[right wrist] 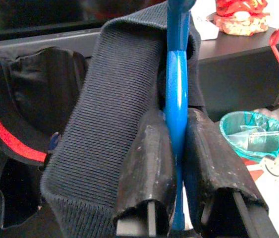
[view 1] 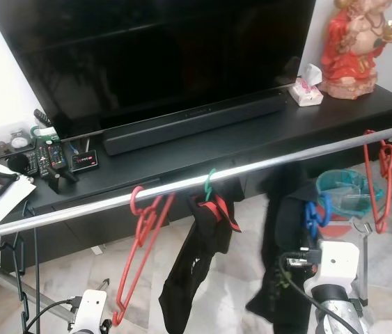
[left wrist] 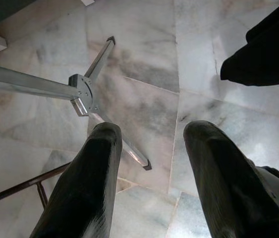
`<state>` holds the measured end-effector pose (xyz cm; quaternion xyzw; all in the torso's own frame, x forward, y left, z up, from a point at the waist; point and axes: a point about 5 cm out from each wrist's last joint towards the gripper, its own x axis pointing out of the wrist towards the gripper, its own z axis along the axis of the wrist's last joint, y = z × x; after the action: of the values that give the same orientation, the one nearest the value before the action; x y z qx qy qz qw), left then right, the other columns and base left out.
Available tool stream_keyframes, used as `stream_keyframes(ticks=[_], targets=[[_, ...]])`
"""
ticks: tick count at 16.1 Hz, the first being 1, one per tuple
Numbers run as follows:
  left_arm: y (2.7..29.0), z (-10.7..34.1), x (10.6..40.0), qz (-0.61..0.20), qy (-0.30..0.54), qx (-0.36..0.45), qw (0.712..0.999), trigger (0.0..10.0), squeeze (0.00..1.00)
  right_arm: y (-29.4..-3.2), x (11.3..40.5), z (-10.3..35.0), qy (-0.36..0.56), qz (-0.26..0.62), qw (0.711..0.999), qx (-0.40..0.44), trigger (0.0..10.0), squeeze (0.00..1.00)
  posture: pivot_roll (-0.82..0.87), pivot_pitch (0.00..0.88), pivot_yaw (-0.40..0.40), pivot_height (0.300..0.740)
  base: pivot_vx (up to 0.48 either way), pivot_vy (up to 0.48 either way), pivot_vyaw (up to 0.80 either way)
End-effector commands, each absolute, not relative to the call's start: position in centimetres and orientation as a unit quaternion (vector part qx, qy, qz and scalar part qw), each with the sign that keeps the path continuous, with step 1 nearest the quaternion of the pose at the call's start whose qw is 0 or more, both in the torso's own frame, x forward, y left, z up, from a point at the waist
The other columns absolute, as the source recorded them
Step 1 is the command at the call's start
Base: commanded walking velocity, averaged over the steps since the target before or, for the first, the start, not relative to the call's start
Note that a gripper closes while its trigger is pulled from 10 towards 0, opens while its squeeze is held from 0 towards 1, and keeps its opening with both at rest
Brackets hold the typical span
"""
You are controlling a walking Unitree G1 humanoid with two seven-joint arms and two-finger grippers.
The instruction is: Hang hanger
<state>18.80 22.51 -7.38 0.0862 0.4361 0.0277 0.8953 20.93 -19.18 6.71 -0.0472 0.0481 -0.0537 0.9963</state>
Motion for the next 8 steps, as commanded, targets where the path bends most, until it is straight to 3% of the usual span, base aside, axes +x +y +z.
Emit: stream_keyframes(ticks=[1,8], targets=[[23.1,-7.54,18.29,0.028,0.45,0.094,0.888,10.0,0.0,-18.85,21.16,8.4,0.013,-0.05,0.997,-0.052,10.0,0.0,-0.23,0.0,0.095,0.74,0.0,0.0,0.0],[22.94,-7.54,18.35,0.029,0.447,0.088,0.89,10.0,0.0,-19.14,21.76,8.48,0.027,-0.069,0.996,-0.053,10.0,0.0,-0.23,0.0,0.093,0.74,0.0,0.0,0.0]])
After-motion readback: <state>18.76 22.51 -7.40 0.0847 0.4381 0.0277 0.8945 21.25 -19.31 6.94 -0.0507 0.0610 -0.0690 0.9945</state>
